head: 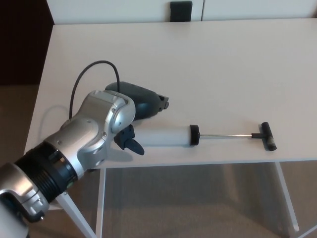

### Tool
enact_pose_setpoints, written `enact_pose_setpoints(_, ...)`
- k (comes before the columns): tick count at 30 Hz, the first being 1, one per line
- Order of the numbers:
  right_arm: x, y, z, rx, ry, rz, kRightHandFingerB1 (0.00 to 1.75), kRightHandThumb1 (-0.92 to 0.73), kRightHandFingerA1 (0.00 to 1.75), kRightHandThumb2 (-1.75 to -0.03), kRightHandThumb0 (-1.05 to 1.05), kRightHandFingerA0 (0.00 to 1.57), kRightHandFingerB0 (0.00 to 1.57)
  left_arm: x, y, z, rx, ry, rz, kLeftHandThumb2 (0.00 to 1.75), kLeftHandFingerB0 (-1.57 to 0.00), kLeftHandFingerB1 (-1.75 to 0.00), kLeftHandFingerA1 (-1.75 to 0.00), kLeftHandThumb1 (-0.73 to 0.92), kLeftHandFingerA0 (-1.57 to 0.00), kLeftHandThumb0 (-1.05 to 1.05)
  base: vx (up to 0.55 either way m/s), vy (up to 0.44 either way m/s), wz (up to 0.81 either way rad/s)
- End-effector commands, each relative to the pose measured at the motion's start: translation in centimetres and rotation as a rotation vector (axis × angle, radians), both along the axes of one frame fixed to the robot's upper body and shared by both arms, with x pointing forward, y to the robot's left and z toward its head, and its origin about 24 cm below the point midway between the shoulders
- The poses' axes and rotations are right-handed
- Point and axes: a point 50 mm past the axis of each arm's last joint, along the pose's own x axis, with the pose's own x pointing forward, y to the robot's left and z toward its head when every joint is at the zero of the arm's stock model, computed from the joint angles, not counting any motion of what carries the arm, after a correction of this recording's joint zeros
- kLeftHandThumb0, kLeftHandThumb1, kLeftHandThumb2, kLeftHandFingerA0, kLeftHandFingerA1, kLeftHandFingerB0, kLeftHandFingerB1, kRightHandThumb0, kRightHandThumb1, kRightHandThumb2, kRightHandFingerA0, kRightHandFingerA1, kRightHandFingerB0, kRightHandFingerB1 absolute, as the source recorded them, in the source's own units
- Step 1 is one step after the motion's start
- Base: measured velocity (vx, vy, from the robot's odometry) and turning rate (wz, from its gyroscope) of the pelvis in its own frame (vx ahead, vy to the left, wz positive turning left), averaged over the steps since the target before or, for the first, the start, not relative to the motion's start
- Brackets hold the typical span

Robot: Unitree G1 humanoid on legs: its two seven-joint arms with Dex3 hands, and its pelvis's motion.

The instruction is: The robot walks towards a desk on which an air pump is kept in the middle. It lifts it up and holds it with its left hand and uses its right hand to compress it by pushing its handle inwards.

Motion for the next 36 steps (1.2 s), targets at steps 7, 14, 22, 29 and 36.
enact_pose_setpoints(7,0.5,-0.5,0.3,-0.002,0.014,-0.002,0.48,-0.70,0.49,-0.60,-0.18,0.68,0.60,-0.4,-0.2,-0.8,0.018,0.000,0.010,0.76,-0.07,-0.28,-0.38,0.38,-0.02,-0.60,0.00,0.000,0.00)
enact_pose_setpoints(14,0.6,-0.5,0.3,0.002,0.011,-0.010,0.48,-0.70,0.49,-0.61,-0.18,0.69,0.60,-0.5,-0.6,-1.3,0.003,-0.001,-0.004,0.84,0.00,-0.48,-0.49,0.23,0.00,-0.33,0.00,0.000,0.00)
enact_pose_setpoints(22,0.4,-0.3,0.6,-0.001,0.007,-0.003,0.47,-0.70,0.48,-0.60,-0.17,0.69,0.60,-0.5,-0.7,-1.9,0.000,0.007,-0.013,0.72,-0.09,-0.35,-0.46,0.40,-0.30,-0.63,0.00,0.000,0.00)
enact_pose_setpoints(29,0.5,-0.3,0.8,-0.002,-0.005,0.000,0.47,-0.70,0.48,-0.60,-0.17,0.70,0.61,-0.3,-1.0,-2.6,-0.018,-0.002,-0.024,0.55,-0.19,-0.29,-0.44,0.47,-0.54,-0.60,0.00,0.000,0.00)
enact_pose_setpoints(36,0.8,-0.1,1.2,0.001,-0.027,0.015,0.47,-0.70,0.48,-0.61,-0.19,0.69,0.61,-0.1,-1.6,-3.9,-0.058,-0.045,-0.023,0.86,-0.05,-0.44,-0.66,0.33,-0.59,-0.37,0.00,0.000,0.00)
